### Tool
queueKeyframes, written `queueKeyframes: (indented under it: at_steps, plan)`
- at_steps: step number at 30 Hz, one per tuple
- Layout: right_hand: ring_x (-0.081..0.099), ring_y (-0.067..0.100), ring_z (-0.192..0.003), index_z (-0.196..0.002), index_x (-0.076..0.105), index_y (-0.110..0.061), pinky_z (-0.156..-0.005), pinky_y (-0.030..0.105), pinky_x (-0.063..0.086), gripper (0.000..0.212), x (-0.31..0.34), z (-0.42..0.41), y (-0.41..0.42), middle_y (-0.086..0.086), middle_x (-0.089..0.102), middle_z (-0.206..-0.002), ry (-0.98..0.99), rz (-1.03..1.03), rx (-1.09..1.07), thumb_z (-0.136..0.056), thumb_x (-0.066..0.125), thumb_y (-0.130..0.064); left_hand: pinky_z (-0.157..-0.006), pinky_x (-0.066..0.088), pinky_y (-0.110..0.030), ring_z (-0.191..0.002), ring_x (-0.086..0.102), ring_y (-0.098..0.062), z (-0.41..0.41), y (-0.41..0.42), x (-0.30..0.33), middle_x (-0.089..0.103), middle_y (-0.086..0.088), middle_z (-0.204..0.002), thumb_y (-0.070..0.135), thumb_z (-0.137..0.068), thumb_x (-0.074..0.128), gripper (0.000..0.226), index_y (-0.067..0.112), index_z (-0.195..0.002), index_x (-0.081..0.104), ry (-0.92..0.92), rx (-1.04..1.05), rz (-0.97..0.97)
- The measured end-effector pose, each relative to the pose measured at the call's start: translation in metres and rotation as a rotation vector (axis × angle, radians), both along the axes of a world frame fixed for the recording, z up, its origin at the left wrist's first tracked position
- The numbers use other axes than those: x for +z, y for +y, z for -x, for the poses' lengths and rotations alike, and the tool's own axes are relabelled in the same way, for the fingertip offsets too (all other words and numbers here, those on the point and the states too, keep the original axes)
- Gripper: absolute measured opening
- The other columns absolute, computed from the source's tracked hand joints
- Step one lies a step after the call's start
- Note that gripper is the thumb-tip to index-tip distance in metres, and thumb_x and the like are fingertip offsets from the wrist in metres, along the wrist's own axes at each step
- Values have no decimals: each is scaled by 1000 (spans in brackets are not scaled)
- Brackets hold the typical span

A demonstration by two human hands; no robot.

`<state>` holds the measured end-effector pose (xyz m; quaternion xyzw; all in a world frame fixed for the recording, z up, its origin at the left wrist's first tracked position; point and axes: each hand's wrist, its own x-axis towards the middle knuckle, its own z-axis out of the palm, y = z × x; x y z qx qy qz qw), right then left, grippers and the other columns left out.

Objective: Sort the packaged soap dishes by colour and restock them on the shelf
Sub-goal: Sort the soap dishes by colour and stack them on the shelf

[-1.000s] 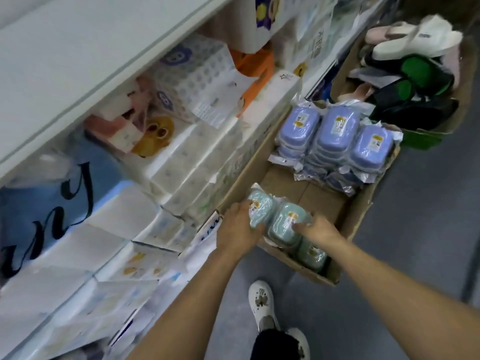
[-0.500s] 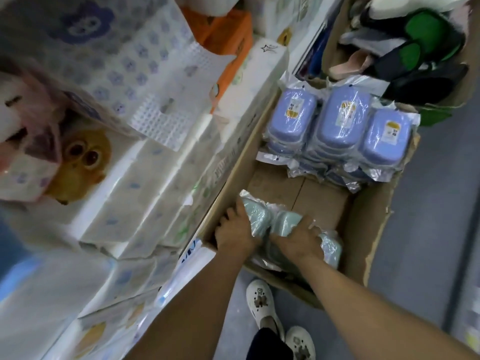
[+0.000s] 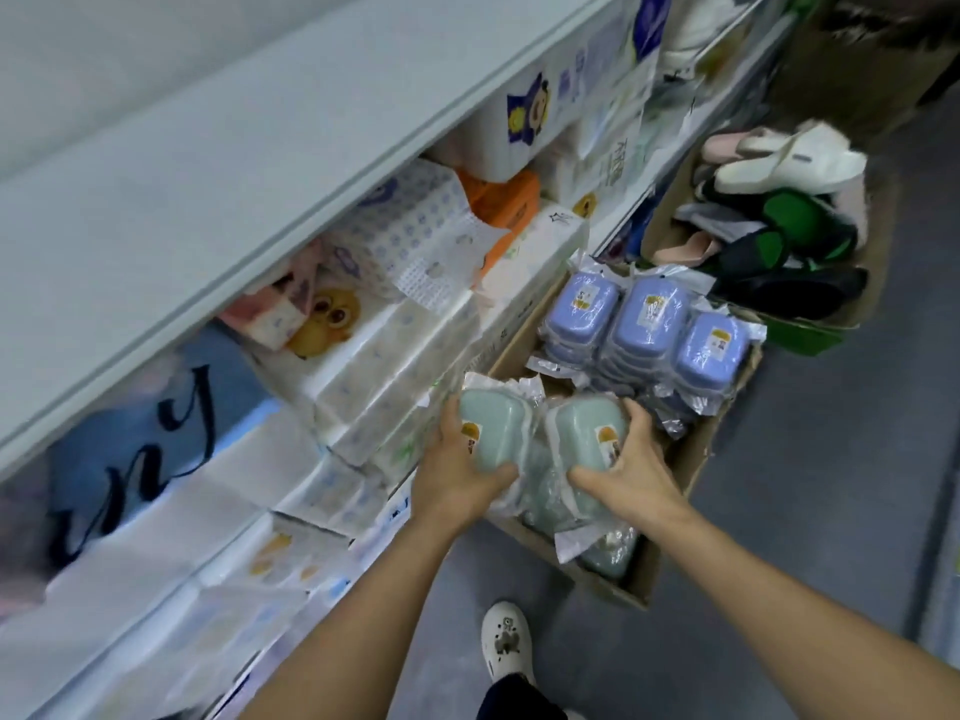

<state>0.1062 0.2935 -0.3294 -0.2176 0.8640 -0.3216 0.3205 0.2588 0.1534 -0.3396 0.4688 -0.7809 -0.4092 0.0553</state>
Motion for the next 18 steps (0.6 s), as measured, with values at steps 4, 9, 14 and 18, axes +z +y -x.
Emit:
queueKeyframes:
  at_steps: [4,9,14,18]
  plan:
    - [49,21,-114,-134,19,-41,-97,44,46,100,48,-15,14,-3,44,-127,68,122,132,-53,78,-37,-102,45,-34,-122,51,-12,-35,23,52,45,9,-143,47,-55,79,120,31,-154,12,140,130,37]
    - [54,13,-108,-130,28,-43,-85,33,51,89,106,-43,14,-7,49,-122,69,294,315,-61,81,-25,-79,46,-10,-100,56,8,-95,53,127,52,19,-127,37,-66,85,93,43,-140,29,296,248,172]
    - [47,11,-115,-146,27,-29,-84,21,41,90,174,-90,-15,-8,43,-128,77,455,499,-75,79,-17,-70,40,-9,-89,54,5,-159,69,200,51,24,-107,46,-70,82,90,38,-143,30,348,381,320]
    - [50,7,-110,-143,35,-29,-78,15,43,80,221,-140,-42,-11,49,-123,97,572,618,-76,79,-18,-68,43,-11,-88,55,10,-218,67,243,53,26,-103,50,-71,81,86,36,-141,32,365,502,414]
